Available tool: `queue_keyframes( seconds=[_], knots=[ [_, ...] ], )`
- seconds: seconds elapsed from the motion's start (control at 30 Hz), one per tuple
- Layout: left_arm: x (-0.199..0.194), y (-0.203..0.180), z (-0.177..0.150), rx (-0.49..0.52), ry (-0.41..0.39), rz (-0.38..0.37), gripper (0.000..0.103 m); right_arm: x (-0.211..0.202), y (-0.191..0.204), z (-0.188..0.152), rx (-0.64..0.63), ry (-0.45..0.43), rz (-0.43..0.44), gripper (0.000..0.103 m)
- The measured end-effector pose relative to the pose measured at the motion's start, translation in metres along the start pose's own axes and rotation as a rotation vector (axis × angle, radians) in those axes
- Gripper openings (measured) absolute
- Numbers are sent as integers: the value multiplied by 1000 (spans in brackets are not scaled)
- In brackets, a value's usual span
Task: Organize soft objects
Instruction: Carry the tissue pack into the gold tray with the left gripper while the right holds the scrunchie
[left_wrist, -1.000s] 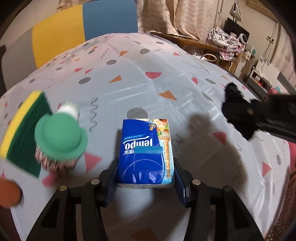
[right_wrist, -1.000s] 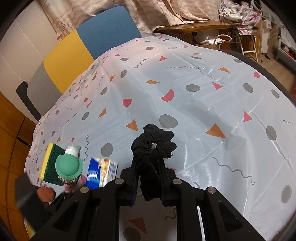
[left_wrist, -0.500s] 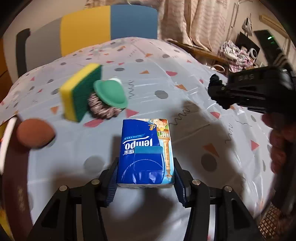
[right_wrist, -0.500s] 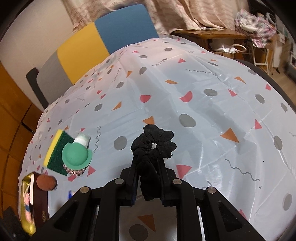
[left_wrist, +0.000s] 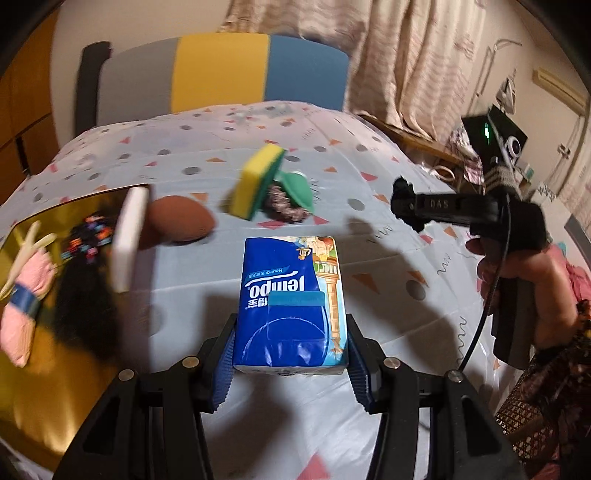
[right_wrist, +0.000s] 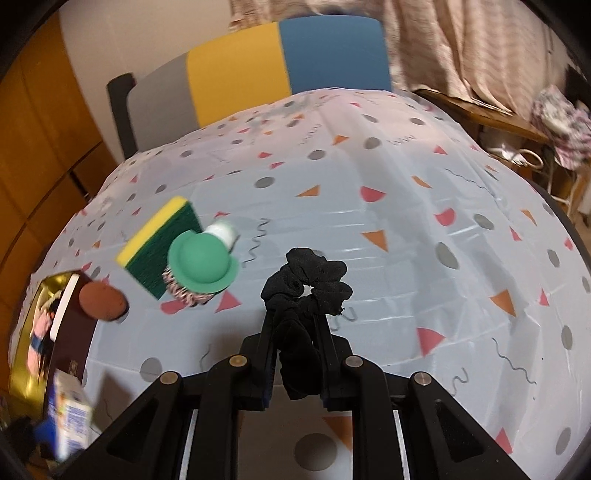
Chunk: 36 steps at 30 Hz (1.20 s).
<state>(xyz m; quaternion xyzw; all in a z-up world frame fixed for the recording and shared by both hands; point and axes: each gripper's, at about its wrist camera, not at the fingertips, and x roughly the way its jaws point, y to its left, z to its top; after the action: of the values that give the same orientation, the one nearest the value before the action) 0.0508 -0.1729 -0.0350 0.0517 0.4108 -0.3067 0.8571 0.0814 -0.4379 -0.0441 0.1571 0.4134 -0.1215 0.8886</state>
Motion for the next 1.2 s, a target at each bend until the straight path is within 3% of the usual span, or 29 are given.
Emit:
queue_keyframes(
  seconds=[0.27, 0.53, 0.9, 1.2],
  knots=[
    [-50, 58, -15, -78, -66, 72, 53, 6, 11, -6, -29, 19, 22, 19],
    [-82, 136, -21, -183, -97, 192, 53, 3, 13, -7, -45, -4, 21, 19],
    [-82, 228, -33, -291, -39, 346, 53, 5, 20, -11, -89, -9, 10, 19],
    [-64, 260, -36, -303, 12, 423, 53, -4, 38, -20, -108, -29, 56, 19]
  ],
)
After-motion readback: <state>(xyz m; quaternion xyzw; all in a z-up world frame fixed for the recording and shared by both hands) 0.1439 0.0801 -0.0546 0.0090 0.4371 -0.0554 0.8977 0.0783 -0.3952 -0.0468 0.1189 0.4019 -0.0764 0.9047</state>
